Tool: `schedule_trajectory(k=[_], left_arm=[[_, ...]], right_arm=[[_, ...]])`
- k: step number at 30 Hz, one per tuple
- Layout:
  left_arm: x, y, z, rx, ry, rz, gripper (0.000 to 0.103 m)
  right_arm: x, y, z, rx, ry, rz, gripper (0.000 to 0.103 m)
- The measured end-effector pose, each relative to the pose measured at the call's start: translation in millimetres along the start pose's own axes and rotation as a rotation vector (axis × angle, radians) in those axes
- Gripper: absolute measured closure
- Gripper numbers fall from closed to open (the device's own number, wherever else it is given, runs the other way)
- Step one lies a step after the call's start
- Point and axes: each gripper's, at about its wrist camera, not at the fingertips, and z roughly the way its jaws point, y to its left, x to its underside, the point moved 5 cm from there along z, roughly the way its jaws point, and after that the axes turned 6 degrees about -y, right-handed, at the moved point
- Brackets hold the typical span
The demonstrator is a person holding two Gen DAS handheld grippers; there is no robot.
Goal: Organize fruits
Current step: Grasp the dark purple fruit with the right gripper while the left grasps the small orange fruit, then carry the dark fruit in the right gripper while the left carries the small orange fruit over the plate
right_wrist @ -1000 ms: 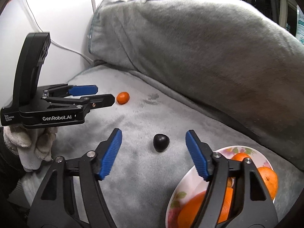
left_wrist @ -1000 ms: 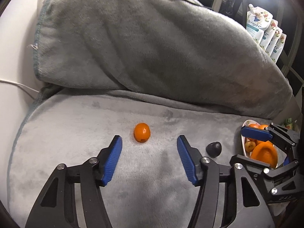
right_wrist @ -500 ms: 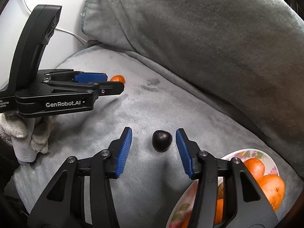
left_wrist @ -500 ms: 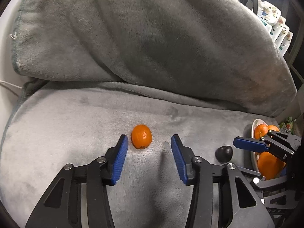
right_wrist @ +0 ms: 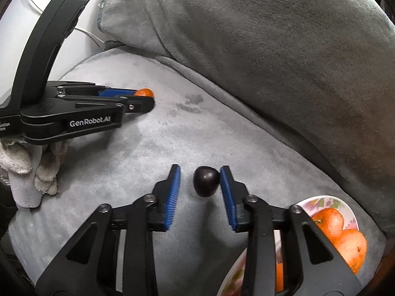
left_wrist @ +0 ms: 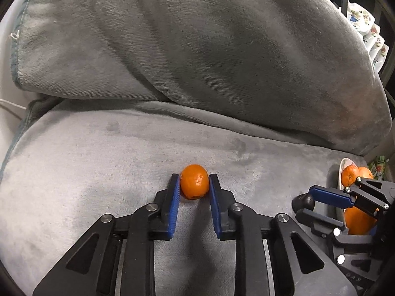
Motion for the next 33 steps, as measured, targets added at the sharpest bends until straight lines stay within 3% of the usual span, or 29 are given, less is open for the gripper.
schedule_trajectory(k=[6,28,33], left_arm=[[-0.7,-2.3,-2.4,-0.012,-0.008,0.006,0.083],[4.9,-24.0,-82.1,0.020,-0.116,0.037,0.084],[6.6,-48.3,-98.9,0.041,-0.147,0.068,0.084]], right_arm=[[0.9,-5.4,-1.4,0.009,-0.007,0.010,0.080],[10.2,3.1,-52.9,-0.055,-0.126,0.045,0.081],[16.9,3.3,-76.2,-0.051,-0.165,0.052,0.081]])
